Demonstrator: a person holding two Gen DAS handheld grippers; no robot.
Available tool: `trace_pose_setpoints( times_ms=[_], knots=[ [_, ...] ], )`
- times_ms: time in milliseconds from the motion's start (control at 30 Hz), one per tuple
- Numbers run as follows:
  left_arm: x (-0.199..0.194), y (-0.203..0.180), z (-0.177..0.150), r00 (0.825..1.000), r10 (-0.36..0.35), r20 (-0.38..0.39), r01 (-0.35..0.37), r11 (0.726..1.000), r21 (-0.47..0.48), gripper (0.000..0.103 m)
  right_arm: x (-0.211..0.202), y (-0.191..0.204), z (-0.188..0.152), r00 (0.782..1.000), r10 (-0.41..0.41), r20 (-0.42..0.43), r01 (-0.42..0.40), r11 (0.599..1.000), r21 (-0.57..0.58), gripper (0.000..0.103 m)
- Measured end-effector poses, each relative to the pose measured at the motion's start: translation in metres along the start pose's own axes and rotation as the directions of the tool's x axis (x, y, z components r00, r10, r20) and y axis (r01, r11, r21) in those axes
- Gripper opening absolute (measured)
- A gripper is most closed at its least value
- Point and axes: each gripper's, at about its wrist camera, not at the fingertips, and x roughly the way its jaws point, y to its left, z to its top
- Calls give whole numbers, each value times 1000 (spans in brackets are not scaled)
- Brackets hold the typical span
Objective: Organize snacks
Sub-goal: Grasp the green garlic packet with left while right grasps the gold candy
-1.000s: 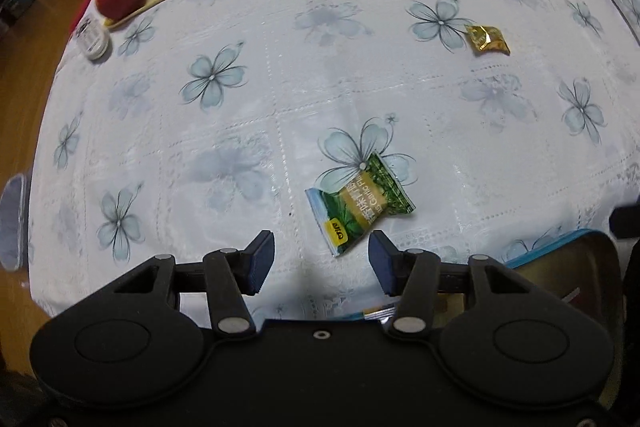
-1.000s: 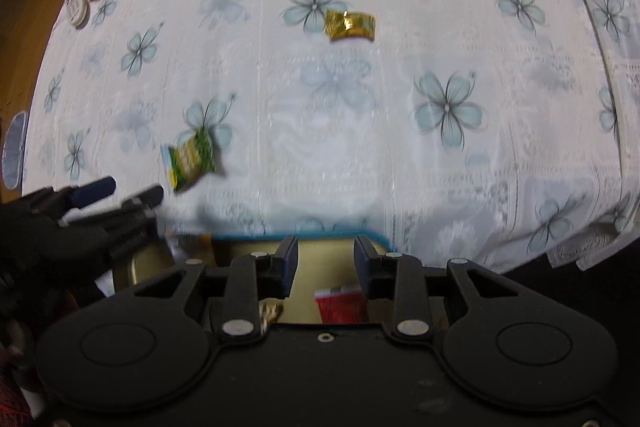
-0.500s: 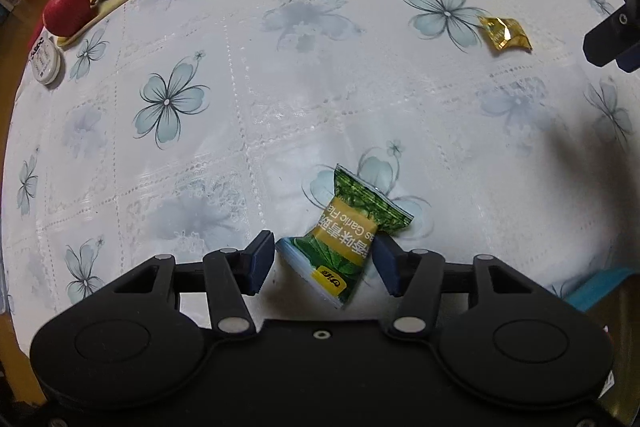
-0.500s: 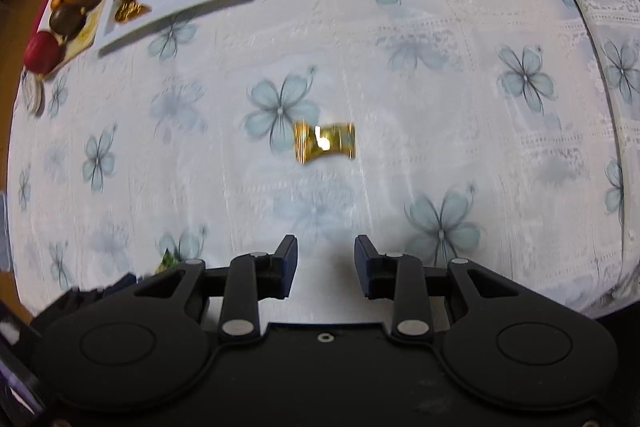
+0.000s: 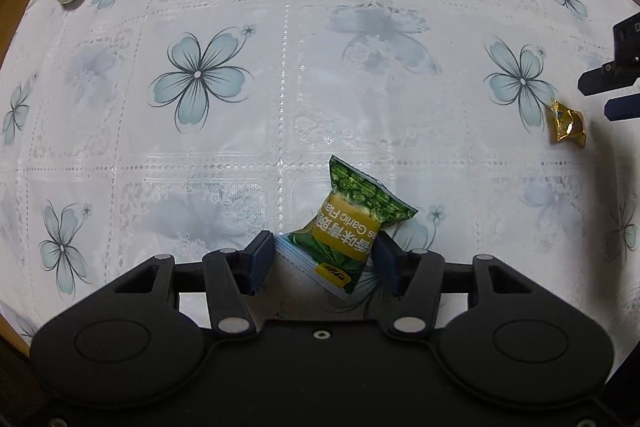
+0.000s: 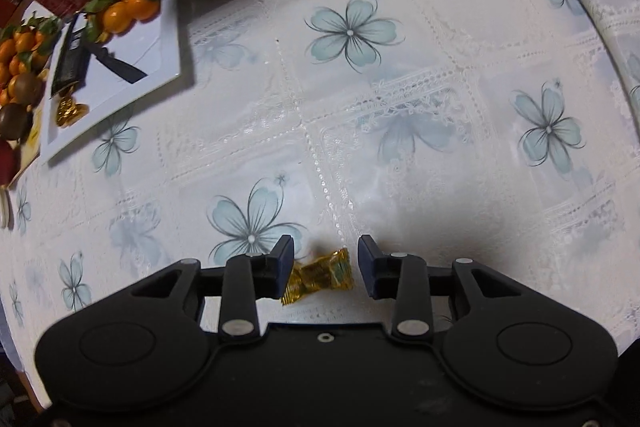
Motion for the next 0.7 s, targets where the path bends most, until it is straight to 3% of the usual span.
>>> trace_pose_setpoints(
  times_ms=[167,300,433,700],
  knots=[
    [-6,6,2,1000,-22,9,22,1000,-19,60,20,-4,-2,996,-27,-88,30,999,29,37],
    [-9,10,6,999,-36,18,37,999,-34,60,24,-5,-17,987,-34,-158,31,999,-21,37],
    [-14,10,3,999,-26,28,27,999,-32,60,27,-9,-30,977,7,-214,-11,1000,-19,37],
    [-16,9,4,999,-23,39,24,999,-26,60,27,1,-33,982,-16,-190,8,999,-43,37]
  ],
)
